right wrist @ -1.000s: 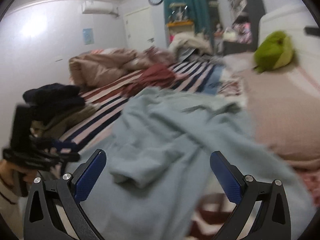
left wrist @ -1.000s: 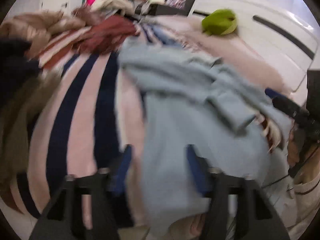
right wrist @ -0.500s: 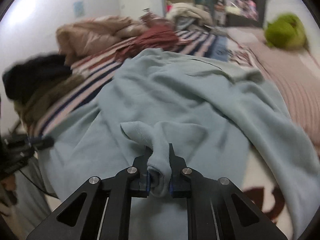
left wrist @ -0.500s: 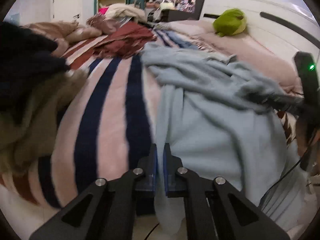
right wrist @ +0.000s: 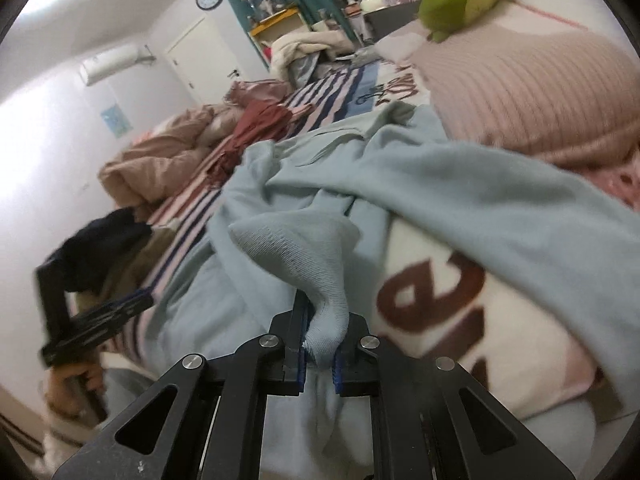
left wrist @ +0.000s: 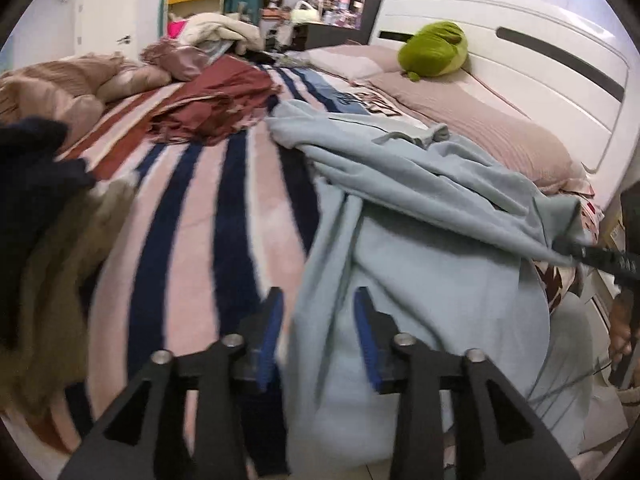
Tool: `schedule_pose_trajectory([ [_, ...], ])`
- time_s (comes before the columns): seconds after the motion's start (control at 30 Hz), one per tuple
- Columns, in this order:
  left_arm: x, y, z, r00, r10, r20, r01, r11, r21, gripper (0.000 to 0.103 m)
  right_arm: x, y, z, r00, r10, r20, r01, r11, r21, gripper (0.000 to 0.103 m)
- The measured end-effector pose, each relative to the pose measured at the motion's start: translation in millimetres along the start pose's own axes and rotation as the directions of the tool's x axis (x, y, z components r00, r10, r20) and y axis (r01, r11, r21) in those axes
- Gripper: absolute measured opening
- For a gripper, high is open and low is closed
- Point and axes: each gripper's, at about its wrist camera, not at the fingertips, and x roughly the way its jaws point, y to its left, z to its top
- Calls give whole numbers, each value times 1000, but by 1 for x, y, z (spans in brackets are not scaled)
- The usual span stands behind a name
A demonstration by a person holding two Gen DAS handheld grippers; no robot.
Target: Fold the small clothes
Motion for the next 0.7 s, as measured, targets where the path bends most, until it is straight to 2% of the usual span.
schedule_pose_trajectory([
  [0.03, 7, -2, 5, 1000, -14, -5, 14, 1000, 5, 48, 4, 2, -4, 999, 15, -35, -15, 1000, -10, 9],
  [0.07, 13, -5, 11, 1000, -24, -6, 24, 1000, 10, 52, 11, 2, -9, 994, 22, -105, -24, 1000, -20, 10],
  [0.1, 20, -7, 17, 999, -38, -9, 38, 999, 18, 53, 14, 0, -12, 990, 17, -137, -20, 1000, -22, 22],
  [0.13, 30, -12, 24, 999, -46, -20, 47, 998, 38, 53, 13, -3, -13, 991, 1, -134, -4, 1000, -23, 38],
  [0.2, 42, -18, 32, 999, -34, -40, 37, 996, 86, 54, -1, -12, -8, 996, -40, -77, 38, 999, -19, 55],
  [0.3, 68, -21, 45, 996, 2, -85, 10, 990, 141, 54, -25, -22, 14, 998, -63, -11, 62, 998, -26, 56],
  [0.4, 90, -13, 57, 993, 37, -108, -23, 991, 130, 52, -28, -15, 42, 996, -81, 26, 84, 991, -107, 57],
  [0.47, 94, -1, 64, 995, 2, -100, 6, 997, 78, 37, -17, -5, 59, 998, -56, 16, 58, 983, -174, 57],
  [0.5, 93, 3, 65, 995, -13, -94, 18, 998, 59, 32, -4, 4, 71, 1000, -30, -6, 28, 976, -216, 57],
  [0.53, 91, 7, 66, 997, 10, -80, -6, 999, 50, 18, 15, 14, 84, 999, -5, -37, -5, 966, -260, 57],
  [0.57, 88, 12, 66, 996, 63, -65, -59, 997, 54, 11, 31, 22, 93, 998, 6, -58, -23, 957, -288, 57],
  [0.6, 85, 20, 65, 994, 91, -60, -88, 995, 46, 11, 59, 36, 107, 995, 29, -100, -61, 942, -330, 57],
  [0.7, 87, 41, 60, 991, 109, -82, -109, 994, -2, 12, 119, 61, 128, 976, 79, -202, -152, 915, -375, 57],
])
